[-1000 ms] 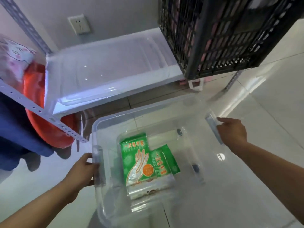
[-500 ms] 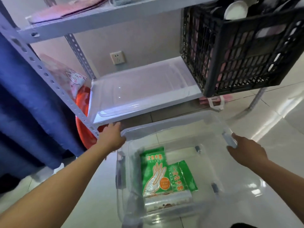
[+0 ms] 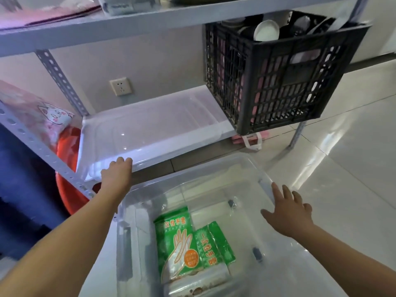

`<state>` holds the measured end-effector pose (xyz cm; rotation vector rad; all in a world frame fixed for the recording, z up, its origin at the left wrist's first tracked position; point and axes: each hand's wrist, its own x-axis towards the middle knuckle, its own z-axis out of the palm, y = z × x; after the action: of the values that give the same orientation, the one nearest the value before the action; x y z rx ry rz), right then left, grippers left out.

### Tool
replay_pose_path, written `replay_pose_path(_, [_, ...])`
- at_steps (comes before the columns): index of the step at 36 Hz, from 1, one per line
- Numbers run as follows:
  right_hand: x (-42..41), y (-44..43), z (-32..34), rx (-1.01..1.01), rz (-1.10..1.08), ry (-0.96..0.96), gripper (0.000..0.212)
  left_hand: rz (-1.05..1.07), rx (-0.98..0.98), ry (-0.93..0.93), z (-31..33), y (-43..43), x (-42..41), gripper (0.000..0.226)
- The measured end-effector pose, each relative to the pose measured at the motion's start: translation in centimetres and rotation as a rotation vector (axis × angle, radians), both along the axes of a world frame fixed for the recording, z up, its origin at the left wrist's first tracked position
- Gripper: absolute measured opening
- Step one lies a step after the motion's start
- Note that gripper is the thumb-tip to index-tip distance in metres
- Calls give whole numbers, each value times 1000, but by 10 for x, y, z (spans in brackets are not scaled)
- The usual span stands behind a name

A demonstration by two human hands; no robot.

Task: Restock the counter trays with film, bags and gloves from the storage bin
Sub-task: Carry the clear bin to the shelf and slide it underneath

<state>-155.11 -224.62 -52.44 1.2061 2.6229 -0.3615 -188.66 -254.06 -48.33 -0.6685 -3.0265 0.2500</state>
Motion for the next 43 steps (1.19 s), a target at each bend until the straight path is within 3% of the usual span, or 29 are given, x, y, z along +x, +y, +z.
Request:
replay_pose_path(7, [-3,-14,34,-22,83,208,80,-106,-41,219,40,-12,38,56])
replay_pose_path(15, [-21,-21,107,-169,51,562,74,-339,114,536,151,-18,99,42])
replay_pose_path(21, [-15,-19,141,-277,3,751,84,-467,131,696,223,-35,133,52])
replay_pose_path(28, [-10,-15,151,-455,-57,916,101,-562,182,785,310,-42,161,46])
replay_pose_path(33, [-3,-16,156,-653,-168,1102,103,-628,270,648,357,-50,165,45])
replay_pose_path(39, [24,-18,150,-894,-97,1104,33,-487,528,309,373,-77,156,45])
replay_pose_path(43, [34,-13,152,-876,-208,1093,18,-317,658,138,346,-89,144,42])
